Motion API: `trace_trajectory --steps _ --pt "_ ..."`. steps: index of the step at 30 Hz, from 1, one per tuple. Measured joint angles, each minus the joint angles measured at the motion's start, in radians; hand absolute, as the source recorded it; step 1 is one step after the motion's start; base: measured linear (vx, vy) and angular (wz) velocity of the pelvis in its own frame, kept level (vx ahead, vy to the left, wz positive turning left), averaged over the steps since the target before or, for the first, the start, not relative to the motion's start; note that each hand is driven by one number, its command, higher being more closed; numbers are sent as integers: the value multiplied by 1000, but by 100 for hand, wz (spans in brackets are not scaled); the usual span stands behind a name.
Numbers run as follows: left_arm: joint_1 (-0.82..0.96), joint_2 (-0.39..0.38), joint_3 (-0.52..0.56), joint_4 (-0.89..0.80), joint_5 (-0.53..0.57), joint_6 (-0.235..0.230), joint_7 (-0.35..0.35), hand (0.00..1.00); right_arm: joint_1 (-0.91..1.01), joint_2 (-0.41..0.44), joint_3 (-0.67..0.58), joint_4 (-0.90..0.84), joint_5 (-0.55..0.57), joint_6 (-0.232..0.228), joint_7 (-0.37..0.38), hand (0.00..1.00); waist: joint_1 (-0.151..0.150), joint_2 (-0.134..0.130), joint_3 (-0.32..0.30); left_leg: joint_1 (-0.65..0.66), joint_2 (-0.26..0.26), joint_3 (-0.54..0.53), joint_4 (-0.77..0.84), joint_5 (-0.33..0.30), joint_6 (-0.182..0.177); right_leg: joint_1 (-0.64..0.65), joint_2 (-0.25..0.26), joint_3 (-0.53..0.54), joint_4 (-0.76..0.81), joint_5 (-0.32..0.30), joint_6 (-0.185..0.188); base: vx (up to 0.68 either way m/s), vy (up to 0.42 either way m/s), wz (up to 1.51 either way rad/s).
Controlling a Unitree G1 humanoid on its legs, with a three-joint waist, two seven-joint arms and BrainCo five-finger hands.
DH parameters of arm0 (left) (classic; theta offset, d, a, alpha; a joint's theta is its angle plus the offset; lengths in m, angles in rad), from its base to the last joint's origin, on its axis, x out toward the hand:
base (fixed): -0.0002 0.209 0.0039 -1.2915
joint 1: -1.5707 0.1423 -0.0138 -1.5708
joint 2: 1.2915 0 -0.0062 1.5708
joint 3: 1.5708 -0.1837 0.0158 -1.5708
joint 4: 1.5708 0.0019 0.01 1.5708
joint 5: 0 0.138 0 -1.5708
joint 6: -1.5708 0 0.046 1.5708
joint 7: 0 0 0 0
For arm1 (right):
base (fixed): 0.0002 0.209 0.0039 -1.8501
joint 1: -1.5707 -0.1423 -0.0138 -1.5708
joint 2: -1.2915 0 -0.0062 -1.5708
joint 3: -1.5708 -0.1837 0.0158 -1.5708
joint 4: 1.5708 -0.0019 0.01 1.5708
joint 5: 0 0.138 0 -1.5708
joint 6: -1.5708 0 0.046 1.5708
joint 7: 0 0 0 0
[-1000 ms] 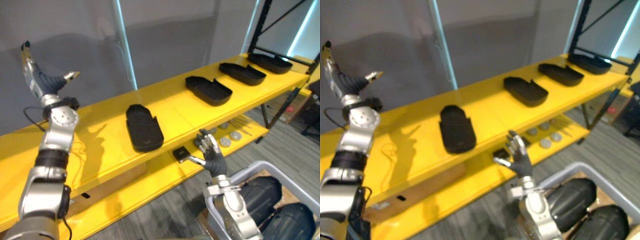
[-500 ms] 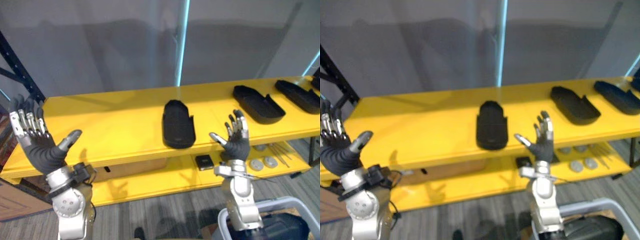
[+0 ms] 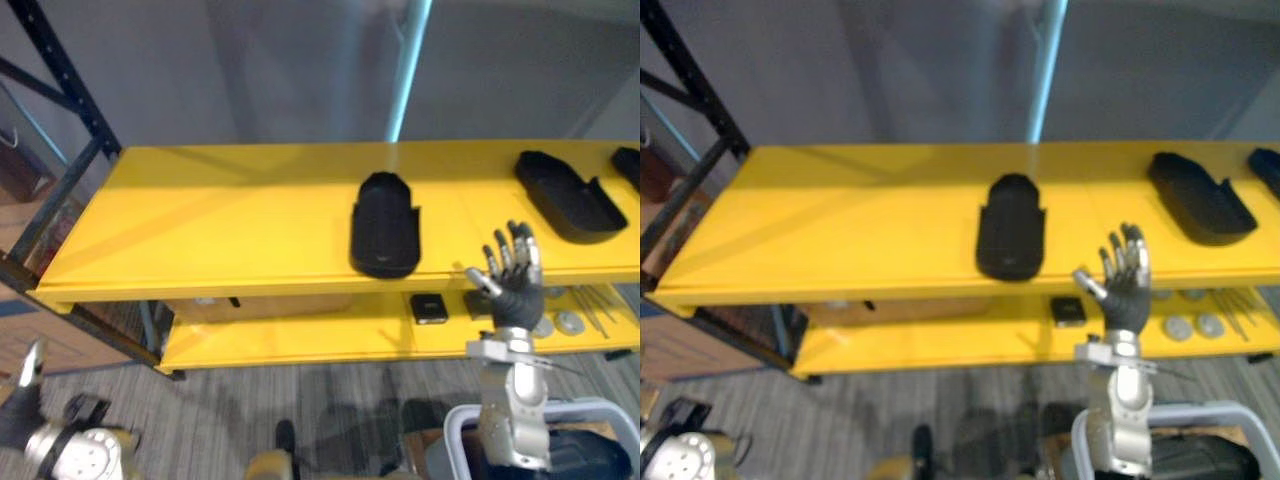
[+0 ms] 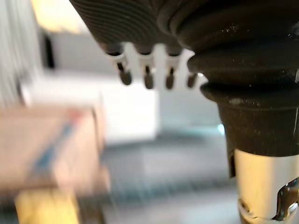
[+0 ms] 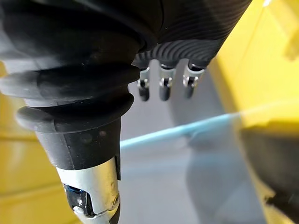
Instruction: Walk over and take plastic housings, then place them on the shelf
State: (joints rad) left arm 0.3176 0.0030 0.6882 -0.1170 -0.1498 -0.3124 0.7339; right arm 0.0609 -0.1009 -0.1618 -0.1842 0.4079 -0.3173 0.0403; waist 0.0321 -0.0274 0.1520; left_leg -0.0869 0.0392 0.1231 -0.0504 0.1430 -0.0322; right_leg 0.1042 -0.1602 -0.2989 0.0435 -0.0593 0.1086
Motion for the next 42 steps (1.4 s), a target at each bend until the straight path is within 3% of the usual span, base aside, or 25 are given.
trace_trajectory --steps 2,6,8,13,19,20,26,31,37,40,42 --pt "0 11 36 105 -7 2 -11 0 -21 -2 -3 -20 -1 12 33 0 4 -2 -1 18 -2 2 -32 14 1 1 0 1 3 0 0 57 9 3" --pt "1 30 41 324 -10 12 -97 0 -20 -36 -5 -63 2 66 102 0 -10 1 0 19 2 2 -37 15 0 1 4 1 4 -4 2 8 -1 0" --pt "6 30 21 437 -11 33 -199 0 3 -65 -4 -87 6 100 143 0 -22 3 0 19 7 2 -37 16 -4 0 4 1 6 -7 2 0 0 0" --pt "11 30 -71 620 -71 37 -360 0 48 -94 5 -120 -1 101 184 0 -43 12 5 22 17 21 -37 20 -12 -22 7 20 38 -19 0 -10 -10 -10" --pt "16 55 -231 826 -162 98 -587 0 93 -159 157 -220 11 118 334 0 -55 42 29 17 27 52 -37 17 -11 -79 5 69 80 -34 6 -29 5 -20" --pt "14 63 -265 864 -168 105 -606 0 94 -167 201 -228 11 132 355 100 -61 43 41 16 28 55 -37 18 -12 -88 5 76 90 -38 8 -25 3 -13" --pt "-26 113 -441 992 -238 108 -653 0 95 -183 345 -229 11 165 376 100 -72 49 112 -27 28 54 -37 24 -23 -174 2 112 160 -51 2 -20 2 -10" --pt "-75 133 -572 1031 -245 99 -663 0 95 -185 464 -169 -44 151 338 100 -76 61 159 -38 18 53 -36 31 -31 -216 -14 119 220 -81 1 15 -6 0" --pt "-89 146 -664 1042 -243 86 -653 0 62 -180 531 -92 -172 55 171 100 -76 63 166 -51 9 49 -32 34 -27 -252 -28 118 282 -110 2 60 -28 4" --pt "-99 145 -712 1043 -243 66 -646 0 -15 -176 558 -44 -239 4 62 100 -76 79 181 -51 6 47 -31 35 -27 -258 -33 118 298 -120 2 30 -19 2" --pt "-109 144 -714 1045 -242 64 -646 0 -39 -171 567 -35 -263 -2 25 100 -75 84 190 -49 5 45 -31 34 -28 -258 -35 116 305 -125 3 8 -17 6"
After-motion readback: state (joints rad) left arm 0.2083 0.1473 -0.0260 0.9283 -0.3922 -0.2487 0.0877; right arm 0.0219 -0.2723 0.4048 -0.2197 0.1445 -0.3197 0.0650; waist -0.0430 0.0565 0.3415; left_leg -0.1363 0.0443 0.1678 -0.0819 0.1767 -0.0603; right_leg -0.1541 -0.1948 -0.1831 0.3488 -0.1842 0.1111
